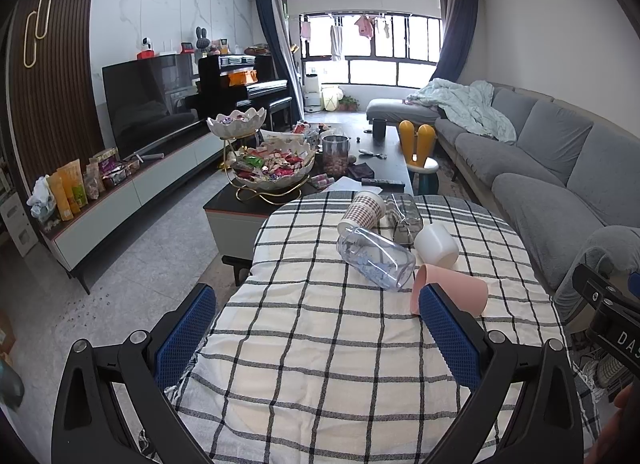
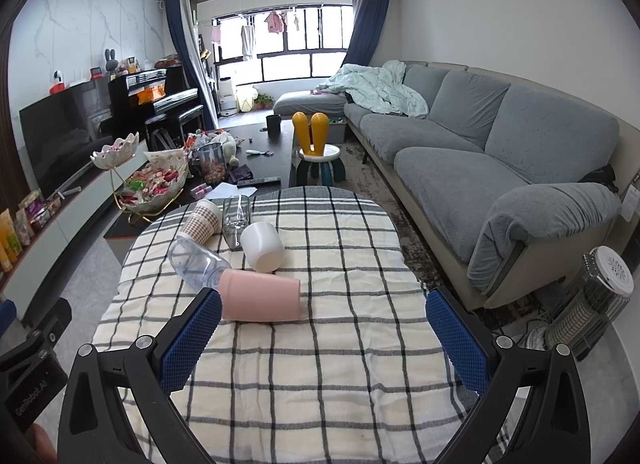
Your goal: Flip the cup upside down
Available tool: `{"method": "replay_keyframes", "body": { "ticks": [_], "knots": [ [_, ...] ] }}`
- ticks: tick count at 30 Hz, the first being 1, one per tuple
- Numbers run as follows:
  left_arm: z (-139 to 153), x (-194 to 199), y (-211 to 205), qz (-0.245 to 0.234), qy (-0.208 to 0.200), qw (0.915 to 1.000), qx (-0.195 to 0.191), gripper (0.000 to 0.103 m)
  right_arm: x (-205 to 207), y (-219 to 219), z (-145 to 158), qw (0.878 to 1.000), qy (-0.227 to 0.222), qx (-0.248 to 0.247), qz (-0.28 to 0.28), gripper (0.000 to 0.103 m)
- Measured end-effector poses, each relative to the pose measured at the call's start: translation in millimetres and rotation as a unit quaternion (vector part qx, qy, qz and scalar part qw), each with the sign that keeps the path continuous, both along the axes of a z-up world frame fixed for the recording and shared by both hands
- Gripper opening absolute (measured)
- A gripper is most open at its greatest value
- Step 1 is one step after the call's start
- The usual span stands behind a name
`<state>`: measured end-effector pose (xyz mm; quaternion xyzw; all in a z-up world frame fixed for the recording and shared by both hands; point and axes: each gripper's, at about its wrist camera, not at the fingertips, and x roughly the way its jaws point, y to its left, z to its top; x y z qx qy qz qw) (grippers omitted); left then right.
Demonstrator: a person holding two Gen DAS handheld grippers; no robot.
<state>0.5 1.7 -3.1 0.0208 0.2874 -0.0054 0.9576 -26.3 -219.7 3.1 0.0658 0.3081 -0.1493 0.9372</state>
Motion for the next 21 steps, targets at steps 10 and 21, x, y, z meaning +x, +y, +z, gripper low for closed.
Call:
{"method": "replay_keyframes", "body": {
  "ticks": [10, 21],
  "knots": [
    [-0.3, -0.4, -0.2, 0.0, 0.0, 1.0, 0.0, 0.103, -0.3, -0.1, 0.2, 1.0, 0.0, 0.0, 0.0, 0.103],
    [-1.3, -0.3, -1.1, 0.004, -0.005, 1.0, 0.003, 0.103, -0.3, -0.4, -0.3, 1.0, 0.0, -0.001, 0.0, 0.103]
  ]
}}
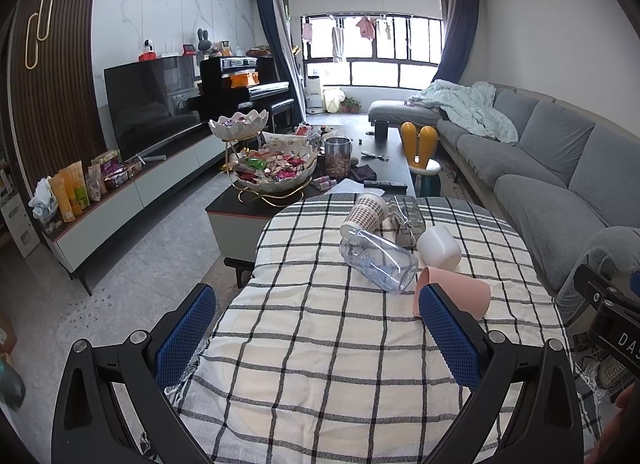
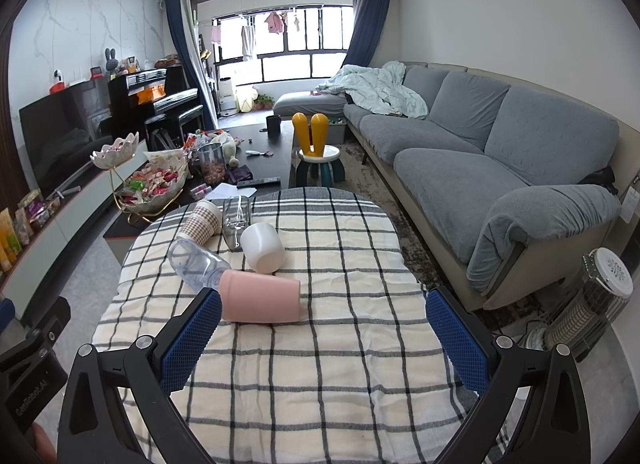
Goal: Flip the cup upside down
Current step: 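Reach the right gripper to the clear glass tumbler and close on it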
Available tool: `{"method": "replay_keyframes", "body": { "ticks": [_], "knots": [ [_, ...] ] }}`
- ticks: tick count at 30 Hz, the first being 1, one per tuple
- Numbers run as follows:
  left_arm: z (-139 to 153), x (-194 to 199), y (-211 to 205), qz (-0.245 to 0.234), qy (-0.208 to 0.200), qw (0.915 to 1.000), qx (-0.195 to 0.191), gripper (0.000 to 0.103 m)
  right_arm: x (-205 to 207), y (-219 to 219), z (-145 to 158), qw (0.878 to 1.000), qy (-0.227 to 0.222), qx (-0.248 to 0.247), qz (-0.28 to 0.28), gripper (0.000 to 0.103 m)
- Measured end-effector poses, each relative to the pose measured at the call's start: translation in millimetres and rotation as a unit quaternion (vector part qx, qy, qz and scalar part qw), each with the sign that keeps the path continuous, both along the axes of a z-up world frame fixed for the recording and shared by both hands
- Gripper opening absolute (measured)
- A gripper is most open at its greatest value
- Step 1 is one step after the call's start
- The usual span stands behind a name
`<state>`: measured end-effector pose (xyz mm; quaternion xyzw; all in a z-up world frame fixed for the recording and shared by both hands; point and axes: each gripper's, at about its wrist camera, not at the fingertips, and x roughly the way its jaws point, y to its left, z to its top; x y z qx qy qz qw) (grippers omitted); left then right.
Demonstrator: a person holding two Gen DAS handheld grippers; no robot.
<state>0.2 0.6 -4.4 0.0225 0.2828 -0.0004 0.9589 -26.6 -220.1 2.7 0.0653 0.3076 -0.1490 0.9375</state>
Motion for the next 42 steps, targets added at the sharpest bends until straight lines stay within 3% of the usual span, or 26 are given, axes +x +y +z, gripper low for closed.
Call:
{"method": "replay_keyframes", "body": {
  "ticks": [10, 21, 33, 42],
  "knots": [
    [3.8, 14.6, 2.4, -0.001, 0.004, 1.0, -0.005, 0.103, 17.8, 3.0, 0.7, 1.0, 0.009, 0.003, 0.008, 0.103],
    [8.7, 60.4, 18.4, 0.018, 0.006, 0.9996, -0.022, 0.103, 80.9, 15.1, -4.6, 0.999, 0.036, 0.003, 0.024, 0.103],
    [-2.4, 144.7, 19.8, 0.032, 0.038, 0.9987, -0.01, 0.103, 201.1, 32.8, -22.7, 0.993, 0.096, -0.013, 0.067, 0.102],
    [-18.4, 212.6, 13.8, 0.042, 0.062, 0.9972, -0.002, 0.103, 308.7, 44.6, -57.3, 0.975, 0.187, -0.025, 0.116, 0.096]
  ]
}}
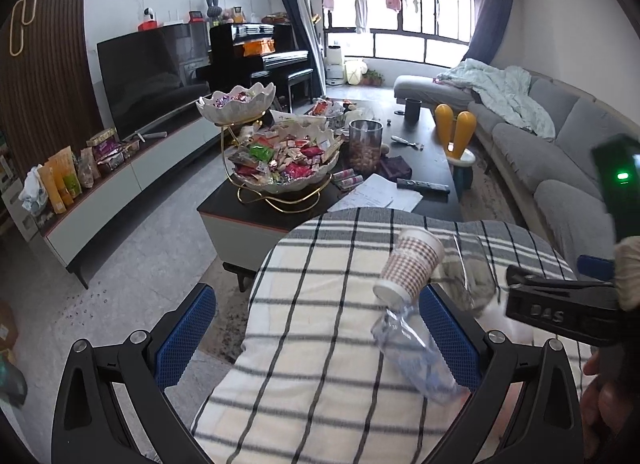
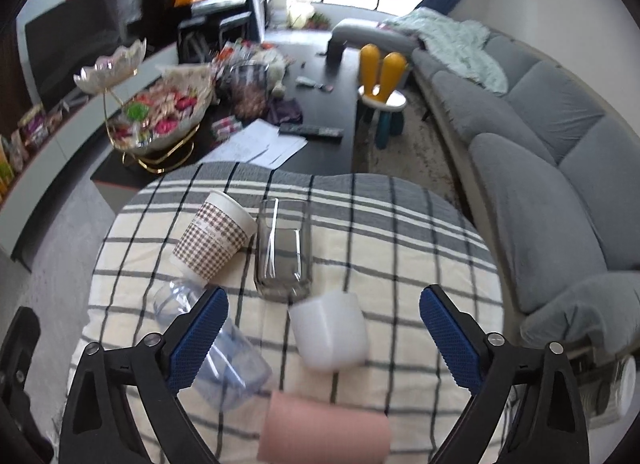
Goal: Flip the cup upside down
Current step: 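Reach the right gripper to the clear glass tumbler and close on it, then lift the glass tumbler with the right gripper and carry it toward the table edge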
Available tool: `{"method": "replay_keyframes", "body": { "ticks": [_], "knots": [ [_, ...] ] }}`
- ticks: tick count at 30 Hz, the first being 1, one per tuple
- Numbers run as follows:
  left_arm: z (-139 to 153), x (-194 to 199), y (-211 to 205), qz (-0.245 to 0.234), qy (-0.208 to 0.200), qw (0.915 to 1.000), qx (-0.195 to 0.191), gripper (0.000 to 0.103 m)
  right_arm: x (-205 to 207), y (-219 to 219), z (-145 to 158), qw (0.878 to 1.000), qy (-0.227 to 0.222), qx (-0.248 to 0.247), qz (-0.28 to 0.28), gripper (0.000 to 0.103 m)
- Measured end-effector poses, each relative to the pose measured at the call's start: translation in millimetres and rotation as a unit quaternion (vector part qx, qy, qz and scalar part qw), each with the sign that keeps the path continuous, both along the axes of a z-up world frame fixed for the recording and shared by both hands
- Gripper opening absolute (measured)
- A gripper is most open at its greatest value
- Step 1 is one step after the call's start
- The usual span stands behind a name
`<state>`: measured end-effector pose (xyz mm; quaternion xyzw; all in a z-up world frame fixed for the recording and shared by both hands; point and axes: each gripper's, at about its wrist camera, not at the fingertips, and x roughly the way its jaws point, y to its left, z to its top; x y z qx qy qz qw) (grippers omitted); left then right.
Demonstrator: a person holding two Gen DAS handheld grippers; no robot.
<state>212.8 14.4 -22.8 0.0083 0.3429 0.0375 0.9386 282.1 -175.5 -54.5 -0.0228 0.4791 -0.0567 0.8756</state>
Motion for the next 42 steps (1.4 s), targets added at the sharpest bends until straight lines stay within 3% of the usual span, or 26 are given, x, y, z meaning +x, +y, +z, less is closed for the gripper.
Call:
{"method": "replay_keyframes", "body": {
  "ticks": [7, 16, 22, 25, 34, 42],
  "knots": [
    [-15.9, 42.1, 1.8, 0.011, 0.019, 0.9997, -0.007, 0.103, 58.6, 7.4, -36.7, 0.997, 0.071, 0.012, 0.021, 0.091],
    [-28.9, 68.0, 6.1, 0.016, 0.028, 0.9994, -0.015, 0.103, 95.7, 1.7, -78.3, 0.989, 0.142, 0.038, 0.011, 0.086],
    [-37.4, 76.5, 7.7, 0.019, 0.037, 0.9989, -0.019, 0.103, 107.1, 0.0, -103.1, 0.983, 0.177, 0.053, 0.006, 0.074],
    [-38.9, 77.9, 10.0, 0.021, 0.039, 0.9988, -0.022, 0.103, 109.7, 0.6, -112.6, 0.98, 0.19, 0.065, 0.005, 0.058],
    [-32.8, 70.4, 8.2, 0.02, 0.031, 0.9991, -0.023, 0.103, 103.1, -2.3, -101.5, 0.983, 0.17, 0.068, 0.0, 0.058],
    [-9.7, 54.4, 12.0, 0.021, 0.011, 0.9993, -0.027, 0.103, 86.9, -4.8, -53.1, 0.99, 0.121, 0.068, -0.006, 0.058]
  ]
}}
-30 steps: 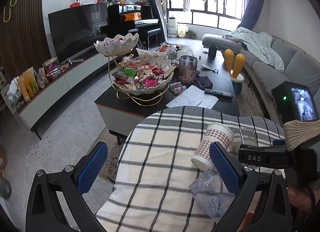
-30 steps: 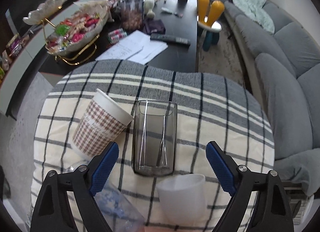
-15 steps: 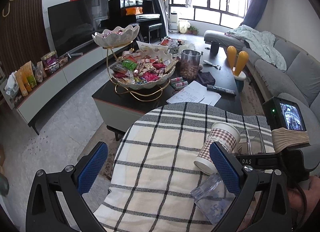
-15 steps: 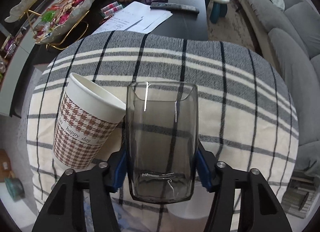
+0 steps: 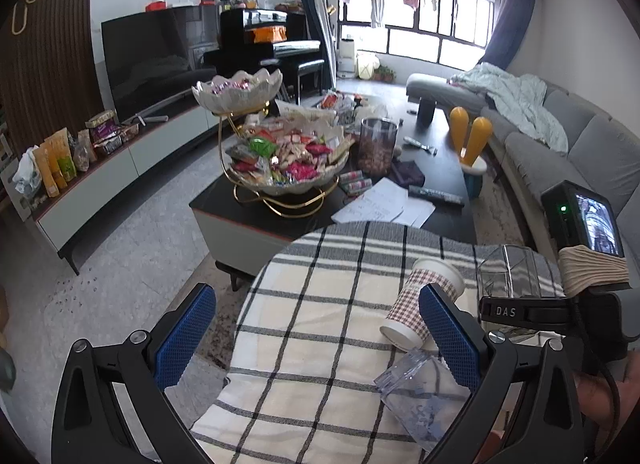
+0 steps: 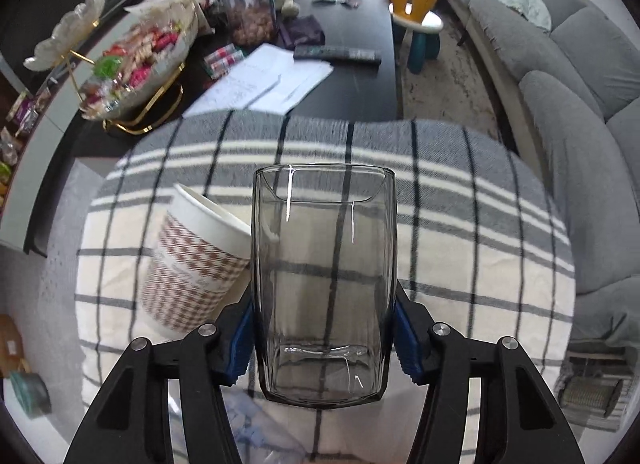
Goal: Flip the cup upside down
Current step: 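Lift the glass tumbler with the right gripper and carry it toward the table edge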
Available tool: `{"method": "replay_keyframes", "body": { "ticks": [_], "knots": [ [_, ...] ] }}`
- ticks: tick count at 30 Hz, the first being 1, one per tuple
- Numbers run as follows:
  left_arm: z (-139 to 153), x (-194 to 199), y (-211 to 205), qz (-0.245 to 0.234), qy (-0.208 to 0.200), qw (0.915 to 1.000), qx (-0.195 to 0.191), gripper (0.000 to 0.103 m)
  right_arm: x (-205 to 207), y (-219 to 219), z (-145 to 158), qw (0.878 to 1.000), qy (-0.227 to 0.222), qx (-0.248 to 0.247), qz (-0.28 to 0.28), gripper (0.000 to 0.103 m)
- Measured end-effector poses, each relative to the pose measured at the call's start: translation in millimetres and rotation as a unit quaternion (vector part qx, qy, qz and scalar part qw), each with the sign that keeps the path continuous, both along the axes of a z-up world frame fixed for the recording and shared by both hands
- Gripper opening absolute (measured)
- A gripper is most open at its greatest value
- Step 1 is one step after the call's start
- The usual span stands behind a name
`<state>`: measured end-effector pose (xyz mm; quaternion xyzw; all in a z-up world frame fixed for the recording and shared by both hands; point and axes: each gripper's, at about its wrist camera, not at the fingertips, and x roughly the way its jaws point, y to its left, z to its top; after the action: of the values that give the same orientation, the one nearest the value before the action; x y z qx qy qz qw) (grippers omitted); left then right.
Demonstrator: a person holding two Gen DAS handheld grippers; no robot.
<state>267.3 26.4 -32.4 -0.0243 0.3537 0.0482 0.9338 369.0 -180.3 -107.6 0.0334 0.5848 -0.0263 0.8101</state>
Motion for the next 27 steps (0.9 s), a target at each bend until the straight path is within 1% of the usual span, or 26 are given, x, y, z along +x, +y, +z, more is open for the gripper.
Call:
{"method": "replay_keyframes", "body": {
  "ticks": [5, 8, 11, 14, 18, 21, 23, 27],
  "knots": [
    [23.6, -26.4, 9.0, -0.002, -0.014, 0.9999, 0.0, 0.103, -31.8, 7.7, 34.7, 1.0, -0.021, 0.009, 0.004, 0.058],
    [36.9, -47.7, 15.4, -0.005, -0.024, 0.9997, 0.004, 0.103, -61.8, 14.7, 52.9, 0.999, -0.025, 0.02, 0.005, 0.058],
    [48.6, -73.6, 23.4, -0.013, -0.034, 0.9993, 0.01, 0.103, -96.0, 23.2, 66.5, 0.999, -0.029, 0.026, 0.005, 0.058],
    [56.3, -105.0, 33.3, -0.029, -0.04, 0.9987, 0.016, 0.103, -132.0, 33.9, 72.7, 0.999, -0.034, 0.031, 0.003, 0.058],
    [54.3, -137.1, 43.9, -0.049, -0.045, 0.9975, 0.023, 0.103, -170.7, 46.6, 65.2, 0.999, -0.024, 0.044, -0.004, 0.058],
    [45.8, -156.1, 50.9, -0.061, -0.04, 0.9969, 0.03, 0.103, -197.7, 56.7, 48.2, 0.999, -0.007, 0.049, -0.012, 0.058],
    [38.0, -164.2, 55.8, -0.069, -0.032, 0.9966, 0.03, 0.103, -211.7, 65.2, 35.3, 0.999, 0.006, 0.05, -0.013, 0.058],
    [13.0, -176.6, 67.0, -0.09, -0.004, 0.9959, 0.014, 0.103, -233.9, 82.2, 9.9, 0.999, 0.026, 0.042, -0.013, 0.058]
  ]
}}
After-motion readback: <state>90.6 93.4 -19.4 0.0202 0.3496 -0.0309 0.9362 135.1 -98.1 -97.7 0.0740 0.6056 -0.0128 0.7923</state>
